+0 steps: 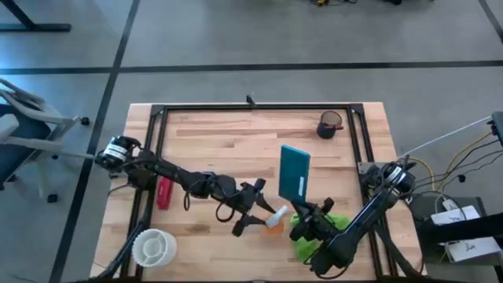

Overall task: Apply microfiber cloth
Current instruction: Spray the back of the blue cellphone with the yellow spray bottle

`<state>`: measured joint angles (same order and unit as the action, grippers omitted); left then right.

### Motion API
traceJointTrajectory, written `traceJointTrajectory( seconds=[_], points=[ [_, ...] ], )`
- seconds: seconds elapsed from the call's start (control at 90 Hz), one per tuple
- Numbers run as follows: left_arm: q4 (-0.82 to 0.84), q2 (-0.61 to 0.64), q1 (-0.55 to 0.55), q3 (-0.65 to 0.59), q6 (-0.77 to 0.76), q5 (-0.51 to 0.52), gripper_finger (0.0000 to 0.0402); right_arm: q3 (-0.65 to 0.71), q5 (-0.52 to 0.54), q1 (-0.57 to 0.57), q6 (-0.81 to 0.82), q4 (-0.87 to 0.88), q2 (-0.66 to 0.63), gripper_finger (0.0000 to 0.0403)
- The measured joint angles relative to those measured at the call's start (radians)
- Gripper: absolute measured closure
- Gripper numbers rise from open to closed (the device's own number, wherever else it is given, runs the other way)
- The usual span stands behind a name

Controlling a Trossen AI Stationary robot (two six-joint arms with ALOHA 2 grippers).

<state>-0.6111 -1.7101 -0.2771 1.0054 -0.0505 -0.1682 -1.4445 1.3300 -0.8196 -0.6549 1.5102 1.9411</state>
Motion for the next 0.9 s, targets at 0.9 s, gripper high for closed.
traceJointTrajectory(
  seconds=[0.9],
  points=[
    [0.064,0.005,-0.052,0.0,-0.026,0.038,0.012,0.021,-0.164,-0.028,0.207,-0.039,-0.001,0.0394]
  ],
)
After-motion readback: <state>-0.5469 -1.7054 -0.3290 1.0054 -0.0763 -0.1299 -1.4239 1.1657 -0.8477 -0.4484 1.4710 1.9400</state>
